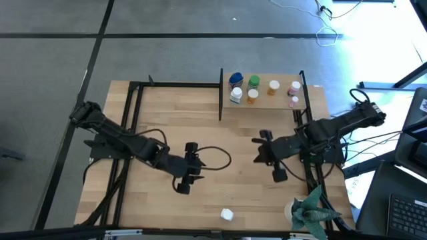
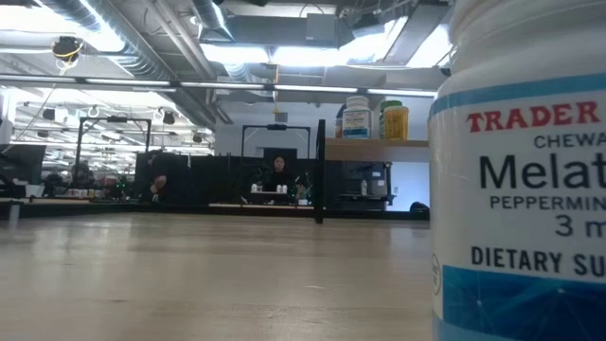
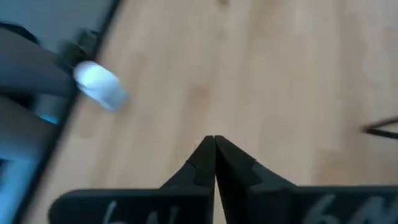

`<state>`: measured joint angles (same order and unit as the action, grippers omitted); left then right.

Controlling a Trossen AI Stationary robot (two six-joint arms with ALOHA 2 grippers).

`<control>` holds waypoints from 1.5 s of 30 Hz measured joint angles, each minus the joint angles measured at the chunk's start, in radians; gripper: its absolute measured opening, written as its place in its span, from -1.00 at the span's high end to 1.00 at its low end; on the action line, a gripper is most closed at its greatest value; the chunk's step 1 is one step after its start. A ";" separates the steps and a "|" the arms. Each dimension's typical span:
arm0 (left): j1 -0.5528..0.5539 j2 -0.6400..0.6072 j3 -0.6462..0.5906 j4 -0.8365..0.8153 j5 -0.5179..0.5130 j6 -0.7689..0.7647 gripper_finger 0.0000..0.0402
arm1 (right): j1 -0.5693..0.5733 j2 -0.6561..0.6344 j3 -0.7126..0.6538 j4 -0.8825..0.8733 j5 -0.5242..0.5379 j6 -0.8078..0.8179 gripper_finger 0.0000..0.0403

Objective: Pick and place medicine bottles onto shelf by color
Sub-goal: Put the white medicine bottle on the shelf

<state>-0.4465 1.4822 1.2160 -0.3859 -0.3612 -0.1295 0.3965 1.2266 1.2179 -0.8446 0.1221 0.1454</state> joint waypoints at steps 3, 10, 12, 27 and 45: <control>-0.019 0.000 0.000 0.006 -0.002 0.000 0.04 | 0.014 0.024 0.000 0.052 -0.071 0.038 0.87; -0.041 0.000 0.000 0.005 -0.002 0.000 0.04 | 0.020 0.131 0.000 0.120 -0.202 0.031 0.61; -0.047 0.000 0.000 0.005 -0.002 0.000 0.04 | 0.020 0.163 0.000 0.145 -0.204 0.031 0.50; -0.093 -0.001 0.000 -0.029 -0.001 0.000 0.04 | 0.021 0.300 0.000 0.344 -0.226 -0.022 -0.34; -0.112 -0.012 -0.002 -0.157 0.015 0.000 0.04 | 0.114 0.518 0.000 0.541 -0.248 -0.099 -0.35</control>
<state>-0.5586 1.4704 1.2144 -0.5434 -0.3458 -0.1295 0.5108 1.7447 1.2177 -0.3035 -0.1260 0.0463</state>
